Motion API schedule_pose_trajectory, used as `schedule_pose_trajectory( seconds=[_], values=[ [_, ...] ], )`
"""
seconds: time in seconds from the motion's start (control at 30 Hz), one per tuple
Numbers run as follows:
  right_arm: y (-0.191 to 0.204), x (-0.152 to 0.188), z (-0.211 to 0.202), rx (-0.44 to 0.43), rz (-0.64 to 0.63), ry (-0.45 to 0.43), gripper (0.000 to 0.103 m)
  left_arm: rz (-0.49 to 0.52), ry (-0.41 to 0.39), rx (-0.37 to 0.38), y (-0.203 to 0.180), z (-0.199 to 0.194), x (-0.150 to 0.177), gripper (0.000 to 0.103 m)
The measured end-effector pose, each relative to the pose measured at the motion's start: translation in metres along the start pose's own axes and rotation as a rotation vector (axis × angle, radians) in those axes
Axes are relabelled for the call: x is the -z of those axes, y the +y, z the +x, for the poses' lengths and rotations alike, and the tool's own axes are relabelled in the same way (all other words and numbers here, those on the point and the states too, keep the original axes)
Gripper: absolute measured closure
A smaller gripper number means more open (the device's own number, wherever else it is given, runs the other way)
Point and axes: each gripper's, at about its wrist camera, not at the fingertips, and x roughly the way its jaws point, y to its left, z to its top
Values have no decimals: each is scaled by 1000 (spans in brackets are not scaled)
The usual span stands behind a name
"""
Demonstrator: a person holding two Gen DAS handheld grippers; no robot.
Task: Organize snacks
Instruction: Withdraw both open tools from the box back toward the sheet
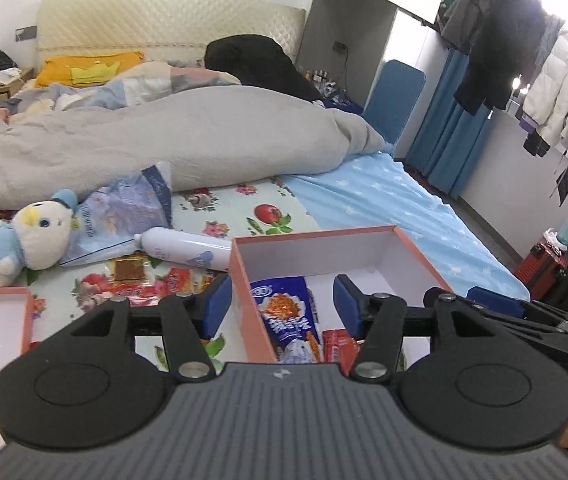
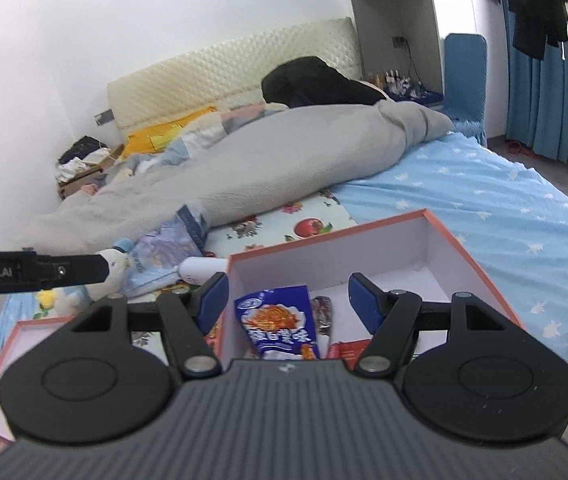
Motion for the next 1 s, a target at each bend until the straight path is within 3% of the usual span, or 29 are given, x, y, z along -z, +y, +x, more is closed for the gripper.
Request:
schedule_pose_trajectory(
  seconds=[0.43,1.0],
  values=[
    [41,23,-26,-69,-19,-24,34,-2,-50,-13,28,-63,31,41],
    [85,57,-33,-110,-72,20,35,-71,-29,-45,70,-77,73,39]
  ],
)
